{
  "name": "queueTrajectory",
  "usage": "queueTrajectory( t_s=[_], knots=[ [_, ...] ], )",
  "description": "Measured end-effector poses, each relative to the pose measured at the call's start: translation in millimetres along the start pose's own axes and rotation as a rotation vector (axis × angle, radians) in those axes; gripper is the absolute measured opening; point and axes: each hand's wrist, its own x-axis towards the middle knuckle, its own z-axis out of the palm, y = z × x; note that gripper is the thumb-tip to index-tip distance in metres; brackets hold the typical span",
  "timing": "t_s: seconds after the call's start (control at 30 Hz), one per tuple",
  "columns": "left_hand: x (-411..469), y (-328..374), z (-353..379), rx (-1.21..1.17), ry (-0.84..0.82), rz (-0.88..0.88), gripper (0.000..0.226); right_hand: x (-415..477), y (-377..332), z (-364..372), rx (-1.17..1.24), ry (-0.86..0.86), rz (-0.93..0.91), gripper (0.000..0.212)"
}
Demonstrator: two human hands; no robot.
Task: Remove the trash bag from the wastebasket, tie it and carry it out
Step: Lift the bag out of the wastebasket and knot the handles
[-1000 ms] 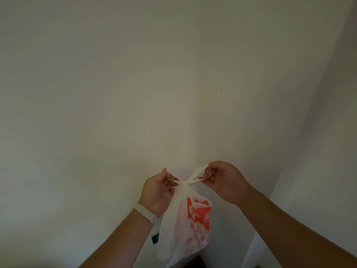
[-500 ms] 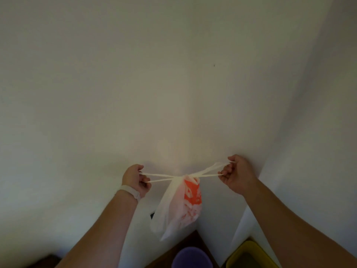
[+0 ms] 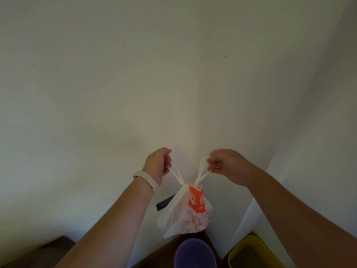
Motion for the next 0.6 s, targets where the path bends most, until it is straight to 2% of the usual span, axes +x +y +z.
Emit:
queueTrajectory(
  t_s=[0.1, 0.17, 0.3, 0.5, 0.6],
  knots=[
    [-12, -2, 17, 0.181, -0.156, 0.179, 0.014, -13, -17, 27, -0.427, -0.129, -0.119, 0.016],
    [-18, -1, 20, 0.275, -0.237, 0.250, 0.008, -17, -24, 37, -0.577, -0.165, -0.178, 0.016],
    [-29, 8, 22, 0.304, -0.303, 0.252, 0.018, -17, -36, 43, -0.681, -0.160, -0.255, 0.013],
    [-37, 16, 24, 0.420, -0.381, 0.263, 0.019, -16, -36, 38, -0.721, -0.038, -0.318, 0.011],
    [-37, 16, 27, 0.512, -0.440, 0.202, 0.015, -16, -30, 39, -0.816, 0.032, -0.365, 0.012]
  ],
)
